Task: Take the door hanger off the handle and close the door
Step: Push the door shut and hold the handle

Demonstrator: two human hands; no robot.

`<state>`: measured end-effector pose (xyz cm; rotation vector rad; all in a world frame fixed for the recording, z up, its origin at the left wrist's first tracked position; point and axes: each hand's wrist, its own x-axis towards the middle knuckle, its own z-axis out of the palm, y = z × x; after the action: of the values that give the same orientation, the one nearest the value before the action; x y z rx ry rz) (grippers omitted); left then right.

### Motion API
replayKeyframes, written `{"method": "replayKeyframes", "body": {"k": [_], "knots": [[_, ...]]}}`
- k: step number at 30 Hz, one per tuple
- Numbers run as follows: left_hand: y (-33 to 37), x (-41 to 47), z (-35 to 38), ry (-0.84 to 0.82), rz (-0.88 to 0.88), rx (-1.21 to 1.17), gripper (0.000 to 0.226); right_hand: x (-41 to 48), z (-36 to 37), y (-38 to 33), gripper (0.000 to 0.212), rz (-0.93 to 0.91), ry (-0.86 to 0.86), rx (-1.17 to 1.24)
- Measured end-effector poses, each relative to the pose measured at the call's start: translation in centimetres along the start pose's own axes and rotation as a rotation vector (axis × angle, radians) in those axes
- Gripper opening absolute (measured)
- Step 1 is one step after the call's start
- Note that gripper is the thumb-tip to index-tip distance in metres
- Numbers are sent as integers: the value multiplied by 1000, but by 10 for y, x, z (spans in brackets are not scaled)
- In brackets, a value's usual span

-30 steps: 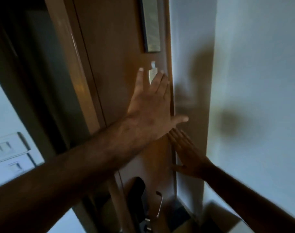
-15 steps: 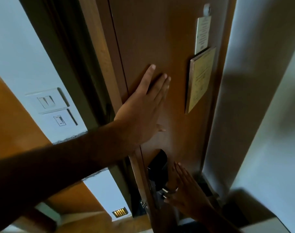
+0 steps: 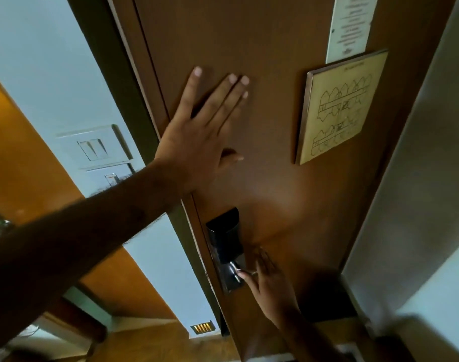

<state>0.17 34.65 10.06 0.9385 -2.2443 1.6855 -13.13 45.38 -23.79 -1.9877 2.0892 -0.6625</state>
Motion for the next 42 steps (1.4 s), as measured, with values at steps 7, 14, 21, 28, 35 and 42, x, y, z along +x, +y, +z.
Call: {"method": "replayKeyframes", "body": {"k": [7, 14, 21, 28, 35, 42], "knots": [[-3, 22, 127, 156, -263, -179, 92, 110, 17, -47, 113, 75, -95, -19], [20, 64, 229, 283, -511, -399, 83, 203, 34, -74, 96, 189, -163, -68], [31, 94, 296, 301, -620, -499, 81, 265, 47, -83, 78, 224, -190, -82], [28, 109, 328, 326, -622, -486, 84, 296, 56, -85, 93, 278, -166, -36], [29, 117, 342, 362, -614, -469, 84, 310, 68, -81, 81, 310, -144, 11], [29, 125, 357, 359, -633, -425, 85, 324, 75, -75, 82, 304, -149, 36]]}}
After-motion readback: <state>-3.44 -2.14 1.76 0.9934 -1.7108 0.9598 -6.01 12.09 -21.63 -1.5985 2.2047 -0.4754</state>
